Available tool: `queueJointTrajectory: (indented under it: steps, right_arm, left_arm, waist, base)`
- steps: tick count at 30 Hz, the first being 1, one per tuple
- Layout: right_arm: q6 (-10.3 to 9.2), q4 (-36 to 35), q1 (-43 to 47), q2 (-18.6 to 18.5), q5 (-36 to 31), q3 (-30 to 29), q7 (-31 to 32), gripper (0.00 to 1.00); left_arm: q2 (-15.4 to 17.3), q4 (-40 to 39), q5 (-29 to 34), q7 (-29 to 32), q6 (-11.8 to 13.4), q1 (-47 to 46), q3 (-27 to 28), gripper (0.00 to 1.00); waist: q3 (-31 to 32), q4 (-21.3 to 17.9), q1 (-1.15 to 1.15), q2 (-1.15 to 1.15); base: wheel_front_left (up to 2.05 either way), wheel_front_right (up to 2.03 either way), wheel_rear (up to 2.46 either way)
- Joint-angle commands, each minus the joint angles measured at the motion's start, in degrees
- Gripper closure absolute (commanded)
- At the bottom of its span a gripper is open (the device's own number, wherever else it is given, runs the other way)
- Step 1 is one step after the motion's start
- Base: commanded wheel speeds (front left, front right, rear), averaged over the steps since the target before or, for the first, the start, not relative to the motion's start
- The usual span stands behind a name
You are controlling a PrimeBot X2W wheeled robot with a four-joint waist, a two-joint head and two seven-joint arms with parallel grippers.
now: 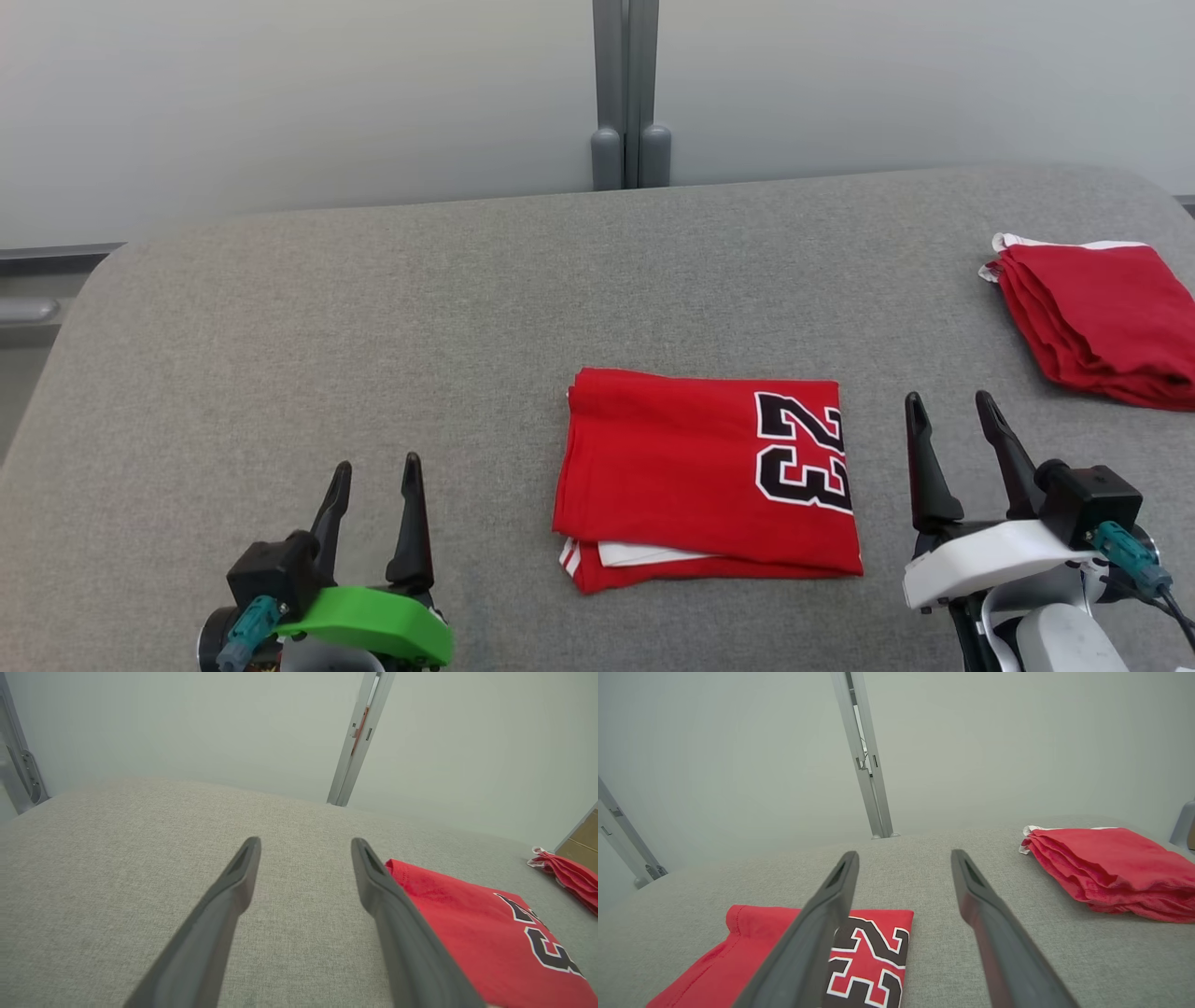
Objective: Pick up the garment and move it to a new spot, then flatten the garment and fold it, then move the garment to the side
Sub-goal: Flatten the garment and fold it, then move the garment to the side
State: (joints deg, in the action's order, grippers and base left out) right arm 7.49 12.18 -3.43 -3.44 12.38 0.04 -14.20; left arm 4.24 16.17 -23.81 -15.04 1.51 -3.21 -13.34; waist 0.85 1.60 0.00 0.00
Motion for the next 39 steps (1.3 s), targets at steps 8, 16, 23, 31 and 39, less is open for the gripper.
queueJointTrajectory:
  steps: [8, 16, 23, 31, 39]
  right_arm:
    - [-0.02, -2.27, 3.19, 0.50, -0.96, -0.01, 0.92, 0.00]
    - [-0.02, -1.93, 2.84, 0.51, -0.05, 0.34, 1.36, 0.00]
    - [-0.02, -1.86, 2.55, 0.51, 0.07, 0.50, 1.38, 0.00]
    - [-0.02, -1.52, 2.11, 0.51, -0.19, 0.49, 1.75, 0.00]
    - [-0.02, 1.02, 0.70, 0.50, 2.35, -0.96, 6.86, 0.00]
  left_arm:
    - [-0.63, -0.37, 1.63, -0.16, -0.65, 1.89, 1.11, 0.00]
    - [-0.89, 0.16, 2.05, -0.16, -1.01, 1.53, 1.51, 0.00]
    - [-1.04, 0.55, 2.33, -0.16, -1.34, 1.14, 1.81, 0.00]
    - [-1.13, 0.74, 2.70, -0.16, -1.53, 0.90, 2.18, 0.00]
    - [-1.17, 0.92, 3.36, -0.16, -1.63, 0.08, 2.44, 0.00]
  waist:
    - [0.24, 0.37, 0.00, 0.00]
    - [0.29, 0.32, 0.00, 0.00]
    - [0.25, 0.39, 0.00, 0.00]
    - [0.13, 0.55, 0.00, 0.00]
    - [-0.69, 1.08, 0.00, 0.00]
  base:
    - [0.00, 0.00, 0.00]
    - [0.00, 0.00, 0.00]
    - [0.00, 0.00, 0.00]
    - [0.00, 0.00, 0.00]
    - [0.00, 0.00, 0.00]
